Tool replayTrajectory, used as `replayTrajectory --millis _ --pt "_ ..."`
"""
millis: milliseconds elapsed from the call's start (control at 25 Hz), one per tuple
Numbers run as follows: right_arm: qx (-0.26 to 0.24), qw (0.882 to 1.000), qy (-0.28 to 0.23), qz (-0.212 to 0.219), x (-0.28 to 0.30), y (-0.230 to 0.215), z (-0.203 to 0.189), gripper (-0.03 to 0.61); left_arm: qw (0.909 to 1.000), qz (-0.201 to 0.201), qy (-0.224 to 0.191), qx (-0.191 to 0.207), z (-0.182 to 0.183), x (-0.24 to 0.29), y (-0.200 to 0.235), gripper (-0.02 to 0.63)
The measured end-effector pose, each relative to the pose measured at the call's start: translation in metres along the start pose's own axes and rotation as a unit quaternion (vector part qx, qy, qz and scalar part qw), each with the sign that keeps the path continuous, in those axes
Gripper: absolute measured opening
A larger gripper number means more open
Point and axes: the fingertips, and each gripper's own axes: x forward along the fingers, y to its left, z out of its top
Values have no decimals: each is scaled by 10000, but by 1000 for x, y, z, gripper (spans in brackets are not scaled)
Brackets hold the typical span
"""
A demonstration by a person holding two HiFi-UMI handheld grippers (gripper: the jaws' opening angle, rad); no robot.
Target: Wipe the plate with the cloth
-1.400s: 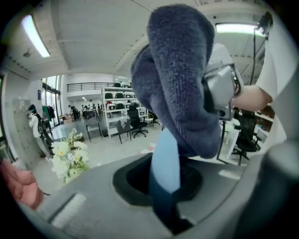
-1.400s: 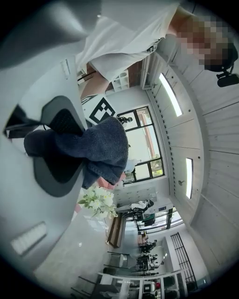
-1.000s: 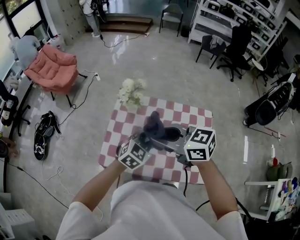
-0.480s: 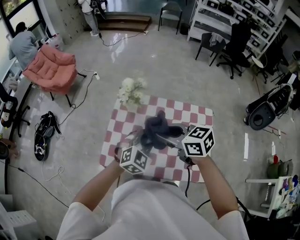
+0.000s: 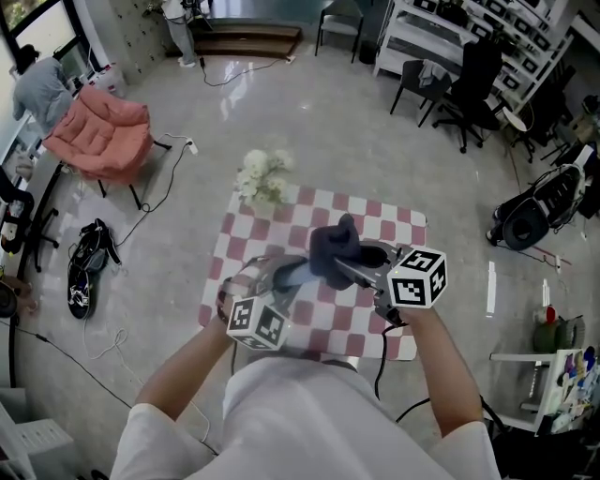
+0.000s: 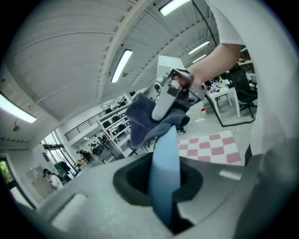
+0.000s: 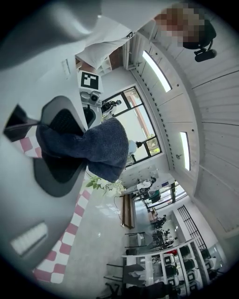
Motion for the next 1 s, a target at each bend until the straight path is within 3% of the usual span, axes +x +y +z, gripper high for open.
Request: replayTrajectory --millis 560,1000 --pt "-191 9987 102 -460 -28 -29 -19 117 9974 6 -496 522 25 -26 0 35" --pt "-235 9995 98 -165 -38 -45 -26 117 9916 -140 -1013 796 54 -44 -1 35"
